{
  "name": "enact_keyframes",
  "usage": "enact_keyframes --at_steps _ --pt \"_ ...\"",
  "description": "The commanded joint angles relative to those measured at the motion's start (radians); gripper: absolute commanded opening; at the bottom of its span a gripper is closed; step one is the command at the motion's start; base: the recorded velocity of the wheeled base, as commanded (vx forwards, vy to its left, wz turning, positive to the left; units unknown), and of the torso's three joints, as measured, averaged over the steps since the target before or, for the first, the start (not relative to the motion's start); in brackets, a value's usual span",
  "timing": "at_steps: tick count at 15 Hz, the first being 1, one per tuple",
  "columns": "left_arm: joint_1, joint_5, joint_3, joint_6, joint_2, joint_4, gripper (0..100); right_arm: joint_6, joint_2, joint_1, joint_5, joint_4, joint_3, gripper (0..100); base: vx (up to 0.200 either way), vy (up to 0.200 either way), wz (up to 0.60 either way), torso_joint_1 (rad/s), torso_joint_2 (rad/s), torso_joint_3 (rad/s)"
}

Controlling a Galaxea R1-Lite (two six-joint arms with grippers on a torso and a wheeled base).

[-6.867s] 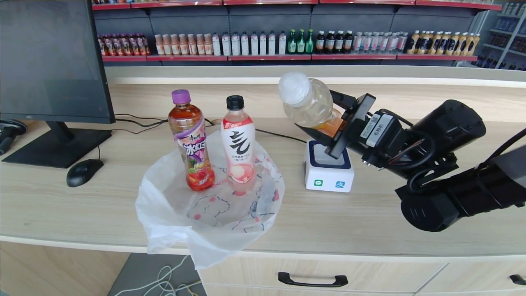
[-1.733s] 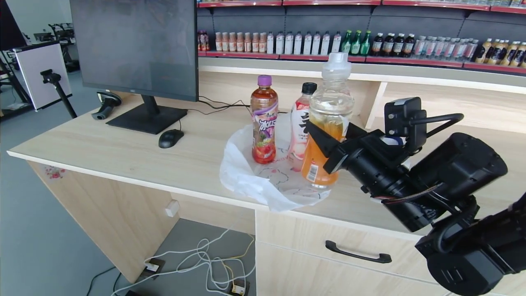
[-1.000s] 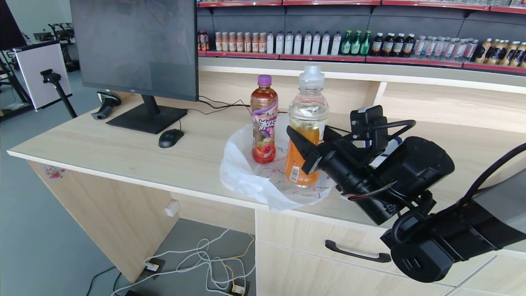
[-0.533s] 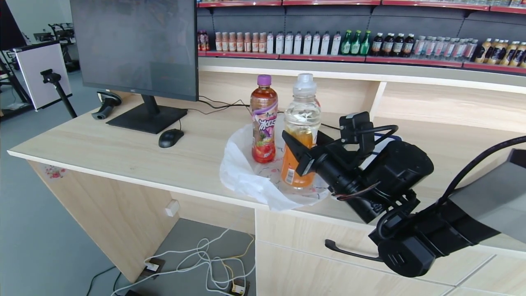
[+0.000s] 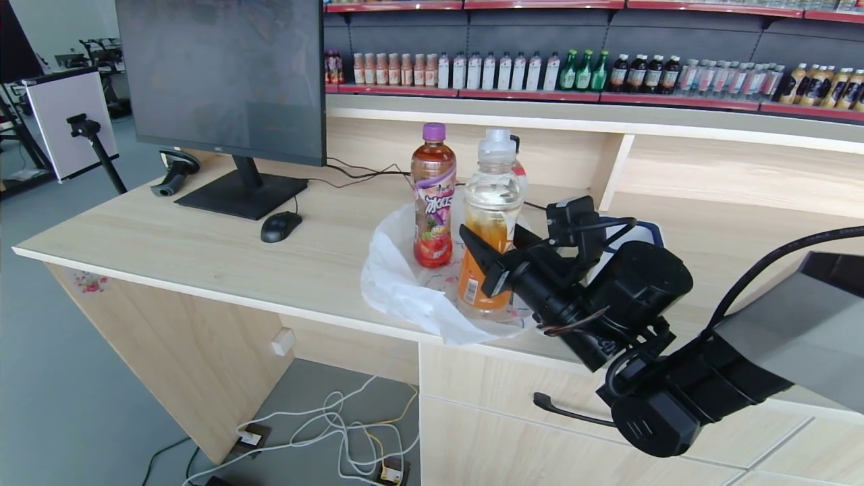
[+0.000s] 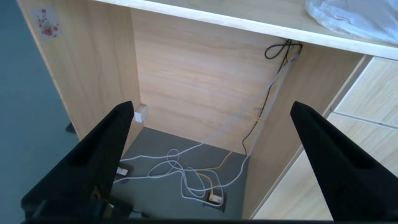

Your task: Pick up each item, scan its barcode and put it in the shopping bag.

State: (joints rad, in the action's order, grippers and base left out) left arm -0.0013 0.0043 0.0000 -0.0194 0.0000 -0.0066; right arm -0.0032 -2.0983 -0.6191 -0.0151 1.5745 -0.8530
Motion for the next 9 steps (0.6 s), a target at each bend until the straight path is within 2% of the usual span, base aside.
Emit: enact_keyframes --at_steps 1,9 --pt "0.0 0.0 0.0 -0.001 0.0 0.0 100 0.0 -0.012 -0.001 0.0 -0.004 0.009 0 0.0 0.0 0.0 0.0 0.0 0.0" --pt "0.0 0.0 0.0 -0.002 0.0 0.0 100 0.011 -0.014 -0.004 0.001 -0.004 0.048 0 0.0 0.0 0.0 0.0 0.0 0.0"
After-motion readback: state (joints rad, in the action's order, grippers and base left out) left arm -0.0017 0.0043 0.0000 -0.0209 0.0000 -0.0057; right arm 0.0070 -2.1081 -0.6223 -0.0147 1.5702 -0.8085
